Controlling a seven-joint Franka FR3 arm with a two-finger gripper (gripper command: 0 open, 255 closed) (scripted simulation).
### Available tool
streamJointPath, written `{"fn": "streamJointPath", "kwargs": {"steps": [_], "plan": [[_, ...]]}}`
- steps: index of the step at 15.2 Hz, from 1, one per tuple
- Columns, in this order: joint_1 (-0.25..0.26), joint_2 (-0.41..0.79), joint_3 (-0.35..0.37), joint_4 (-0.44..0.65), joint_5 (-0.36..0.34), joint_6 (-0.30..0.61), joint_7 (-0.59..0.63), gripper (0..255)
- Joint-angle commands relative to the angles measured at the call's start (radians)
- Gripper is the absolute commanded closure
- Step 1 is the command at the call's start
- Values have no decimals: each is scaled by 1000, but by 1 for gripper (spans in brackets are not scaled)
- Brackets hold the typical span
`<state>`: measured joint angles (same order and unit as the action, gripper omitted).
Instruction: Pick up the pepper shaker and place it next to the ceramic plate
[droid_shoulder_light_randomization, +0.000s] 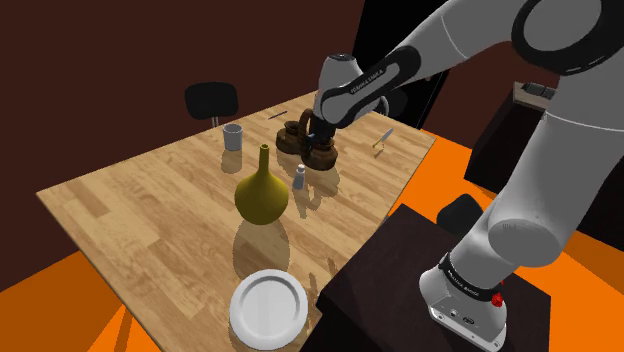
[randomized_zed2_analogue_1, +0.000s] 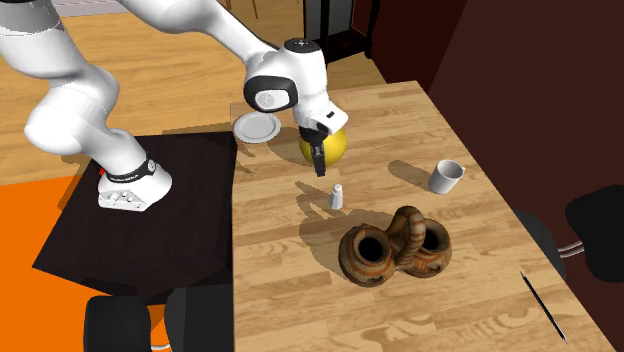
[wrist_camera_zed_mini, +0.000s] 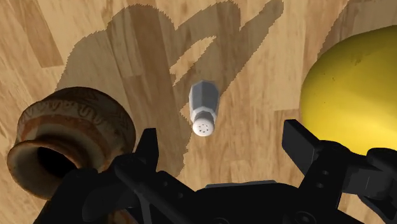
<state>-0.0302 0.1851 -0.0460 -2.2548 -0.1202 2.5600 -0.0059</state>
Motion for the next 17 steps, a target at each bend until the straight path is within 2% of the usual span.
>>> {"fn": "streamJointPath", "kwargs": {"steps": [1, 7, 17], "plan": [[-2, 70, -1, 38, -1, 28, -2, 0], [-7, 306, -2, 201, -1, 90, -4, 0], [-11, 402, -5, 234, -3, 154, -2, 0]]}}
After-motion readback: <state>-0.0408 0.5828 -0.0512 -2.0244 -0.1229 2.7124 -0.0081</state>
